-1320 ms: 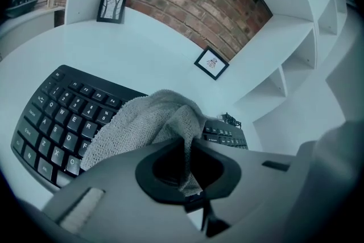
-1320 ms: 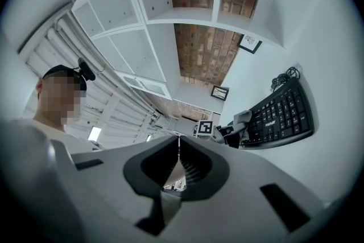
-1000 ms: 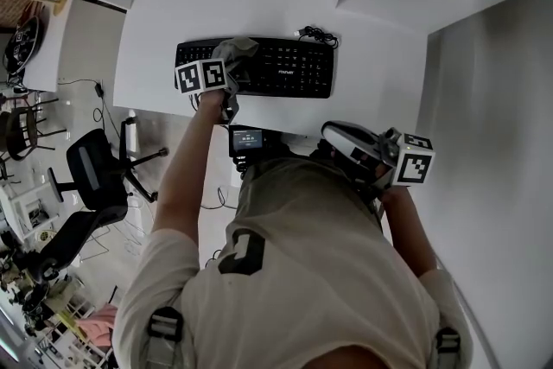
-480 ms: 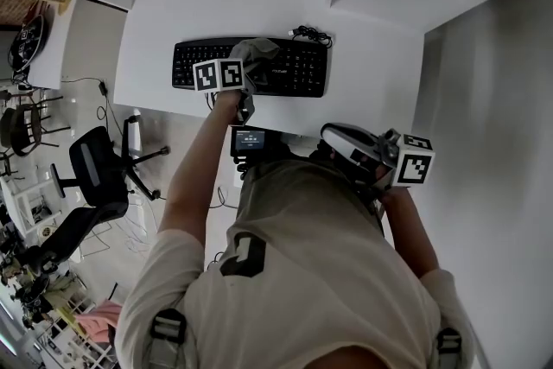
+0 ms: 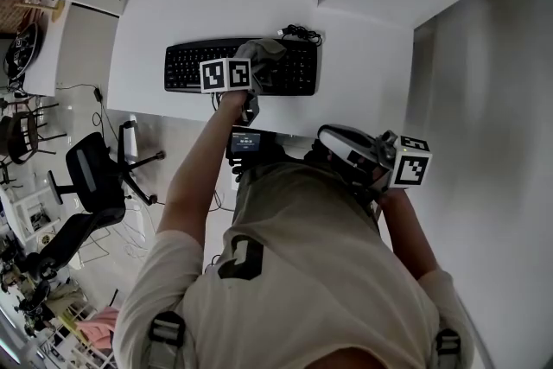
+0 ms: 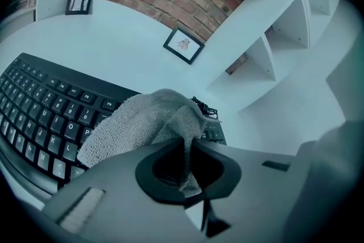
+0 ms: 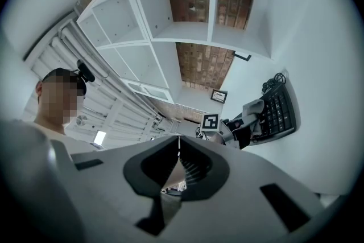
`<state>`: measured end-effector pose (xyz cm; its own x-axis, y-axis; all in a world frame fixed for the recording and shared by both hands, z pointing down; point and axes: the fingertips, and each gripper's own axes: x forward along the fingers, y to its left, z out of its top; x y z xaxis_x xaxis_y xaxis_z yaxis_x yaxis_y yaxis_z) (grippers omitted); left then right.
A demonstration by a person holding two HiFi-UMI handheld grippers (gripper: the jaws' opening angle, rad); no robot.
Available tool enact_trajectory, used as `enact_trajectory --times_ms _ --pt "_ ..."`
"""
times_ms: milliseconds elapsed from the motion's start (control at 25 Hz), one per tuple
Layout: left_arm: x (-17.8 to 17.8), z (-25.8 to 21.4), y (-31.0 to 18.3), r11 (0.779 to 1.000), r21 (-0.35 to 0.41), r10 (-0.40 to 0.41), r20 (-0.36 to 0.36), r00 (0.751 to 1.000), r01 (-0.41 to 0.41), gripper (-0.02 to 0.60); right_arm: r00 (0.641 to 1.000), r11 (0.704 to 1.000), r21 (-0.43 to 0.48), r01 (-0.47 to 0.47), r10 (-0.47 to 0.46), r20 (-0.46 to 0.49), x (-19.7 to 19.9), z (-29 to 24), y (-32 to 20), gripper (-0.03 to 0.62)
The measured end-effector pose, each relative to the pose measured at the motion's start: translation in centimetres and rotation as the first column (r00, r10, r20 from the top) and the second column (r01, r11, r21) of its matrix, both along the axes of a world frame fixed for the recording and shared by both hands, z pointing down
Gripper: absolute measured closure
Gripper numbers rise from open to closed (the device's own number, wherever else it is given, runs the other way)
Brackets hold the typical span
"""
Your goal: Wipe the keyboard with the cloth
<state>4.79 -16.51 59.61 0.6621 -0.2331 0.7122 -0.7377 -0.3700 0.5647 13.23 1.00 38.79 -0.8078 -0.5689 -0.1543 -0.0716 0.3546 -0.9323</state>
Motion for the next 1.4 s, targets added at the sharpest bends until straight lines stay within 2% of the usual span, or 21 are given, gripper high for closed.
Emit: enact_trajectory --times_ms 840,1040,1200,1280,1400 --pt "10.0 0.3 3.2 0.982 -0.024 0.185 -0.056 0.981 -0.186 0.572 0.998 0.998 -0.006 -0.056 0.056 0.0 2.2 0.6 0.6 0.588" --pt "12.8 0.4 4.5 0.963 -0.013 0.267 -0.055 0.962 -0.268 0.572 0.999 0.999 -0.02 -0.043 0.043 -0.004 1.9 1.0 0.8 0.588" --pt "14.4 0.3 6.7 0.933 -0.01 0.357 -0.094 0.93 -0.359 0.572 1.0 1.0 -0.014 -0.012 0.012 -0.029 0.2 1.1 0.6 0.588" --pt "14.1 -0.6 7.0 0.928 0.011 0.371 -0.113 0.922 -0.372 0.572 0.999 1.0 -0.013 0.002 -0.003 -0.041 -0.5 1.1 0.2 0.588" --pt "10.3 -3.7 5.4 0.943 0.088 0.332 -0.147 0.932 -0.321 0.572 0.999 0.999 -0.019 0.027 -0.028 -0.043 -2.1 1.1 -0.3 0.588"
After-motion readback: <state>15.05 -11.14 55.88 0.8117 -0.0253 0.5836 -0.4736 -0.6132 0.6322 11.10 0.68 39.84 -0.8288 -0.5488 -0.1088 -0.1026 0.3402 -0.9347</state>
